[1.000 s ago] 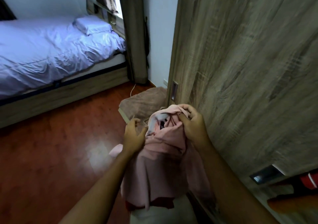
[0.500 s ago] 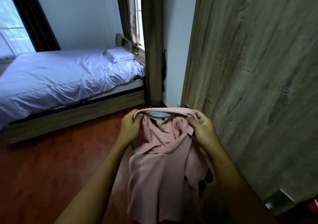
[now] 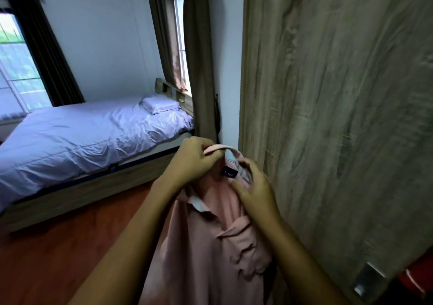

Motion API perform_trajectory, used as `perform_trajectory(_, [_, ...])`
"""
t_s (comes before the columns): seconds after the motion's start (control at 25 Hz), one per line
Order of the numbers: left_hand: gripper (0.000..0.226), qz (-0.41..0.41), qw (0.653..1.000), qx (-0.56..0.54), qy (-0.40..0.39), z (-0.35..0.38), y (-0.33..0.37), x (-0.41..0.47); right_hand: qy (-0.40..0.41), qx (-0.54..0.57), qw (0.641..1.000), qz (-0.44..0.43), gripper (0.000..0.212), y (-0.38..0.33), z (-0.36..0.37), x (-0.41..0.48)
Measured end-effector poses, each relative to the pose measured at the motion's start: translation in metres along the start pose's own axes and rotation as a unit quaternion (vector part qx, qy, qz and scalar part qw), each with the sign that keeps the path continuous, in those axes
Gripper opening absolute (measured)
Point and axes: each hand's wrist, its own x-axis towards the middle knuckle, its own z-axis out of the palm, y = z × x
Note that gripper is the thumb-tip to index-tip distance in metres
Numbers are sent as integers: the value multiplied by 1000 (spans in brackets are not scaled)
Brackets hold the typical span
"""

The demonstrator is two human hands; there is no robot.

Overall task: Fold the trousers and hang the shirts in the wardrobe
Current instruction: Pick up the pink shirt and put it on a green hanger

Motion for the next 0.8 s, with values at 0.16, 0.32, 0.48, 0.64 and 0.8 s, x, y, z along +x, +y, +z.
perform_trajectory(0.16, [50,87,988,115,49,-35,19,3,-17,1,1000,3,30,-25,-25,22])
perform_trajectory(0.32, [49,134,981,113,81,-68,47,4,0,32,999,-31,13,-53,-27,32])
perform_trajectory(0.48, [34,134,970,158,127,-96,50,-7,139,42,987,-67,21,-74,-53,35])
perform_trajectory(0.64, [44,133,964,205,103,-91,35,-20,210,-5,968,-138,15,-96,-86,38])
perform_trajectory(0.8, [40,87,973,149,154,-72,41,-24,246,-10,956,-161,14,-111,-114,23])
